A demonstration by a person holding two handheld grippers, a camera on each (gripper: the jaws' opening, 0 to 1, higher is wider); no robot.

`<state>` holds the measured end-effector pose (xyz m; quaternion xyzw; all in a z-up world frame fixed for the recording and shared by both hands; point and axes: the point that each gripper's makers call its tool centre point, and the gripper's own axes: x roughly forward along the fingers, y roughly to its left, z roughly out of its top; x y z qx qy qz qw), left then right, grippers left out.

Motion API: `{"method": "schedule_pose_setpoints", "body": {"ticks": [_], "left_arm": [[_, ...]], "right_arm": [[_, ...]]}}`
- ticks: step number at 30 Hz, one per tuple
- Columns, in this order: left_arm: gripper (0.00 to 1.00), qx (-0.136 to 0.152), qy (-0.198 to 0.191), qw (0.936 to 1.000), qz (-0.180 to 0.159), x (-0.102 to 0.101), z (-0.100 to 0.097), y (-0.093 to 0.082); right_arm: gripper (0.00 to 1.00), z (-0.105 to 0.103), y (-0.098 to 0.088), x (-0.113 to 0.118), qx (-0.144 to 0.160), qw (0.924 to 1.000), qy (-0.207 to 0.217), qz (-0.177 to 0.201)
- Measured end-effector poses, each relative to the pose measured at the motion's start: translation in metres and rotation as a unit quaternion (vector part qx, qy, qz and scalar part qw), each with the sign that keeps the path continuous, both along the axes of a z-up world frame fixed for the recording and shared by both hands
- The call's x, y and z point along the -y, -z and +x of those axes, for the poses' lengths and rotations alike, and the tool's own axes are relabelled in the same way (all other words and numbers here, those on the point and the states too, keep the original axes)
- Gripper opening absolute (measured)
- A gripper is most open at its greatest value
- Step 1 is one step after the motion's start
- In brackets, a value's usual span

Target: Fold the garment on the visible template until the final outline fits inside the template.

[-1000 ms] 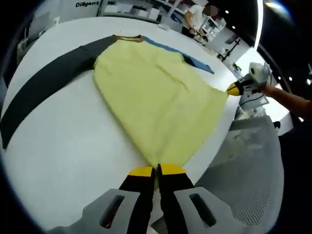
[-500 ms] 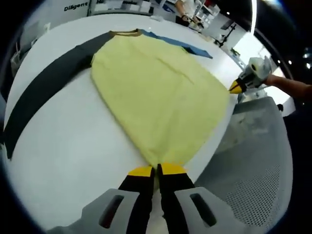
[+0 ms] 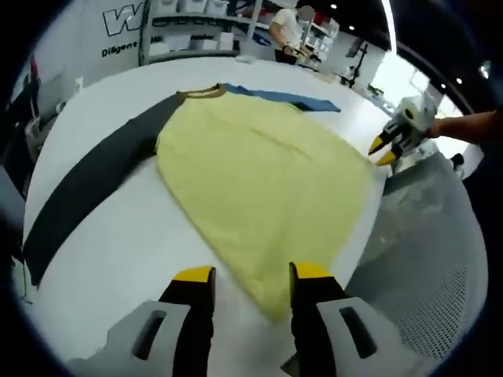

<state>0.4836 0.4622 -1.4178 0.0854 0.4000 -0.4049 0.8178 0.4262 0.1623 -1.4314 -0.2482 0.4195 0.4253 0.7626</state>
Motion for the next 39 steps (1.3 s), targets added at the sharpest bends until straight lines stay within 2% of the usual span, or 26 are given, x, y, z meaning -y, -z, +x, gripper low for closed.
{"method": "schedule_pose_setpoints", "body": {"ticks": [3,7,9,10,12,16,22,24,26,27,33,37,39], "left_arm": [[0.27,0.001,0.016,0.9998,-0.013,0.015,-0.004,-0.002],[0.28,-0.024,0.024,0.9994,-0.012,0.025,-0.009,0.009],[0.32,-0.033,0.013,0.9994,-0.001,0.022,-0.009,0.017],[0.35,-0.034,0.009,0.9994,0.001,0.02,-0.008,0.018],[0.36,-0.027,0.001,0.9996,-0.01,0.02,-0.005,0.016],[0.44,-0.04,0.0,0.9991,-0.015,0.021,-0.012,0.017],[0.48,-0.028,0.011,0.9995,-0.011,0.022,-0.017,0.018],[0.49,-0.025,0.012,0.9994,-0.022,0.025,-0.016,0.013],[0.52,-0.009,-0.004,0.9994,-0.034,0.024,-0.007,0.007],[0.55,0.004,-0.013,0.9992,-0.037,0.021,0.0,0.003],[0.58,0.025,-0.044,0.9984,-0.026,-0.002,0.019,-0.004],[0.66,0.03,-0.101,0.994,-0.031,-0.024,0.035,-0.006],[0.67,0.037,-0.112,0.9926,-0.027,-0.034,0.041,-0.006]], "right_arm": [[0.1,-0.006,0.009,0.001,-0.017,0.9998,0.001,-0.007],[0.1,-0.016,0.017,0.008,-0.035,0.9992,0.004,-0.016],[0.09,-0.017,0.015,0.009,-0.024,0.9997,0.006,-0.005],[0.08,-0.019,0.016,0.013,-0.033,0.9993,0.015,-0.011],[0.08,-0.021,0.016,0.015,-0.028,0.9994,0.016,-0.01],[0.09,-0.023,0.017,0.017,-0.011,0.9999,0.0,-0.013],[0.09,-0.024,0.016,0.017,-0.01,0.9998,-0.003,-0.019],[0.1,-0.023,0.015,0.016,-0.017,0.9997,-0.003,-0.02],[0.12,-0.021,0.012,0.016,-0.015,0.9997,0.003,-0.019],[0.14,-0.018,0.009,0.014,-0.004,0.9999,0.004,-0.013],[0.21,-0.01,-0.004,0.013,0.013,0.9996,0.023,0.007],[0.28,-0.005,-0.013,0.012,0.026,0.9982,0.046,0.028],[0.32,-0.003,-0.015,0.013,0.032,0.9977,0.051,0.031]]}}
